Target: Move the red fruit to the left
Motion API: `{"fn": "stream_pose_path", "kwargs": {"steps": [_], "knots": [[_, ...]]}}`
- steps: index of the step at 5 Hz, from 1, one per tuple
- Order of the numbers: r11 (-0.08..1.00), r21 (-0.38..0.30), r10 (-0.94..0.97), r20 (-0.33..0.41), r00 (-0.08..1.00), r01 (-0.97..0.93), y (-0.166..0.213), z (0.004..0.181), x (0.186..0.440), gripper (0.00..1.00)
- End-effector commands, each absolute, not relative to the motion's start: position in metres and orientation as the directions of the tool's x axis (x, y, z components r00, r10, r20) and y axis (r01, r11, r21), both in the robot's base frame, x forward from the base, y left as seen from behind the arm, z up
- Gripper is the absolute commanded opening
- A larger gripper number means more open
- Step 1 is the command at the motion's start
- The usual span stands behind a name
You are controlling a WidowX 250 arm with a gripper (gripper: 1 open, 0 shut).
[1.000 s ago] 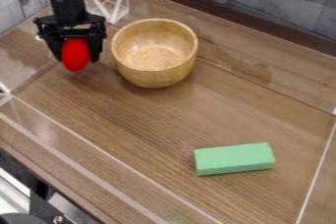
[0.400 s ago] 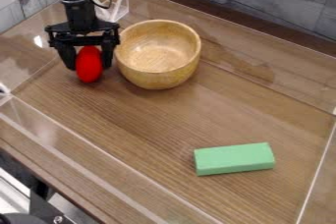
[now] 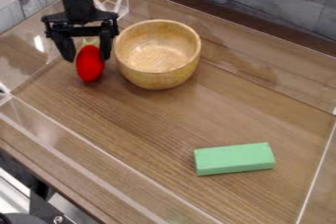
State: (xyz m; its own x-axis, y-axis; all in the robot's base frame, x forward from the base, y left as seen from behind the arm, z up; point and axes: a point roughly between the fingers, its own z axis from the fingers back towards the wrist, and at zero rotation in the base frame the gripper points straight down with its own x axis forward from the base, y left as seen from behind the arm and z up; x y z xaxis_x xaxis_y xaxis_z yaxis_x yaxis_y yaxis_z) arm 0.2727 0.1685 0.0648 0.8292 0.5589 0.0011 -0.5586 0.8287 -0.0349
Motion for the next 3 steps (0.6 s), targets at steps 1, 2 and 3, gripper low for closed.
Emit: {"fn": "stream_pose_path", "kwargs": {"steps": [1,2,3], "knots": [[0.807,-0.034,0.590,0.090,0.802,-0.590,0.182,0.094,0.282,0.00],[0.776,-0.030,0.630,0.089,0.771,-0.630,0.190,0.093,0.282,1.00],[0.769,-0.027,0.638,0.091,0.765,-0.639,0.192,0.088,0.280,1.00]]}}
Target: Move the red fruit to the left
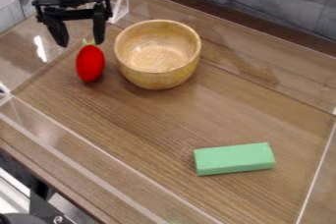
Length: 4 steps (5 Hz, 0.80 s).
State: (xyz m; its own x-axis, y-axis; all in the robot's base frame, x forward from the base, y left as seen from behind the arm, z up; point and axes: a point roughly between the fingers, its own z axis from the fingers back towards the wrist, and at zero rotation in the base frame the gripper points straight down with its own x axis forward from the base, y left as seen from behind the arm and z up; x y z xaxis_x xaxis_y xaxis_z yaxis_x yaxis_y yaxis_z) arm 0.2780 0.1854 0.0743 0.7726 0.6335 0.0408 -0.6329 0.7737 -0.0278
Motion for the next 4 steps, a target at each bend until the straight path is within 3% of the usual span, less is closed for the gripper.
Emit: {"fn": "stream_pose_path", "kwargs": {"steps": [1,3,4], "knots": [[0.765,-0.025,0.642,0.093,0.761,-0.643,0.192,0.083,0.279,1.00],[0.705,-0.022,0.707,0.097,0.701,-0.708,0.185,0.075,0.262,1.00],[0.665,-0.019,0.744,0.097,0.661,-0.746,0.184,0.071,0.266,1.00]]}}
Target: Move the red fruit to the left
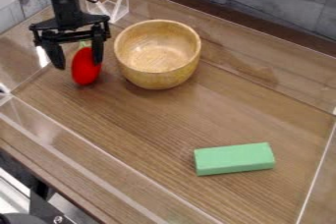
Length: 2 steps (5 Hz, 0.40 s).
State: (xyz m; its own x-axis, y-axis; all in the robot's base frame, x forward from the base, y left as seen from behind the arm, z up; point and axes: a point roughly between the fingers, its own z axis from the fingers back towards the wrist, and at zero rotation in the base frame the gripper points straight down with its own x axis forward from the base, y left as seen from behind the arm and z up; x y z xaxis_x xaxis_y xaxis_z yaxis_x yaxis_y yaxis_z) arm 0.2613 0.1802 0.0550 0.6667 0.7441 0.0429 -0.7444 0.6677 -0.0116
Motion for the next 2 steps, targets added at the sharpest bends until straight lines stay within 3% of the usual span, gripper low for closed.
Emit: {"fn": "stream_pose_path", "kwargs": {"steps": [1,2], "knots": [[0.625,-0.020,0.778,0.097,0.620,-0.781,0.1817,0.0708,0.2700,1.00],[0.618,-0.021,0.784,0.098,0.614,-0.786,0.1826,0.0743,0.2710,1.00]]}}
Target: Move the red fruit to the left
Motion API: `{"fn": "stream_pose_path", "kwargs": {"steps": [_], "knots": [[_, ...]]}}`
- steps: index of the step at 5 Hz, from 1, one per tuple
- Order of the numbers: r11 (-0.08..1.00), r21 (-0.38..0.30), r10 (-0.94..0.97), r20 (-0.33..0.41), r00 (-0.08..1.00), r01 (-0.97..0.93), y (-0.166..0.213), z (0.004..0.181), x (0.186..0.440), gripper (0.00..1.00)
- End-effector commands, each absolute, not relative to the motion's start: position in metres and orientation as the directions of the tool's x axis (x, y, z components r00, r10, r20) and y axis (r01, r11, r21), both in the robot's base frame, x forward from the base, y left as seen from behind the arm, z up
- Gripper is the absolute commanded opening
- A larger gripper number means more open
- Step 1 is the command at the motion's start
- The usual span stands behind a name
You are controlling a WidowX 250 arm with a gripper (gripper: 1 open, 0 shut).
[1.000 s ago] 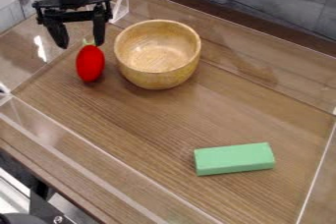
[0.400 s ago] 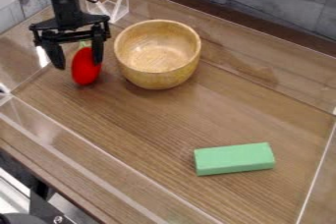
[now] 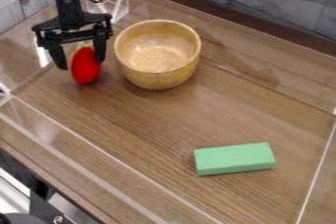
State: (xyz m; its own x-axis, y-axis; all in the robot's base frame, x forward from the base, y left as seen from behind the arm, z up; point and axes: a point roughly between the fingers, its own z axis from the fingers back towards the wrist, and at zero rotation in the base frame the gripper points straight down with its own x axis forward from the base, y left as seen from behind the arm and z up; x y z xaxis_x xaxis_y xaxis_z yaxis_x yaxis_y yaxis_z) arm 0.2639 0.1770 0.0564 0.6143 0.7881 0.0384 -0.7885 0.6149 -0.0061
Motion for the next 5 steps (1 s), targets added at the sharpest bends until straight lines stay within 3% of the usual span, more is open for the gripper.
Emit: {"fn": "stream_pose_path", "kwargs": {"steps": [1,2,3,4,5], "knots": [[0.611,-0.020,0.789,0.098,0.606,-0.792,0.184,0.076,0.272,1.00],[0.597,-0.019,0.799,0.098,0.593,-0.802,0.181,0.069,0.281,1.00],[0.582,-0.016,0.810,0.098,0.578,-0.813,0.179,0.059,0.290,0.00],[0.567,-0.016,0.821,0.099,0.563,-0.824,0.176,0.055,0.298,0.00],[0.555,-0.017,0.828,0.098,0.551,-0.831,0.171,0.059,0.312,1.00]]}}
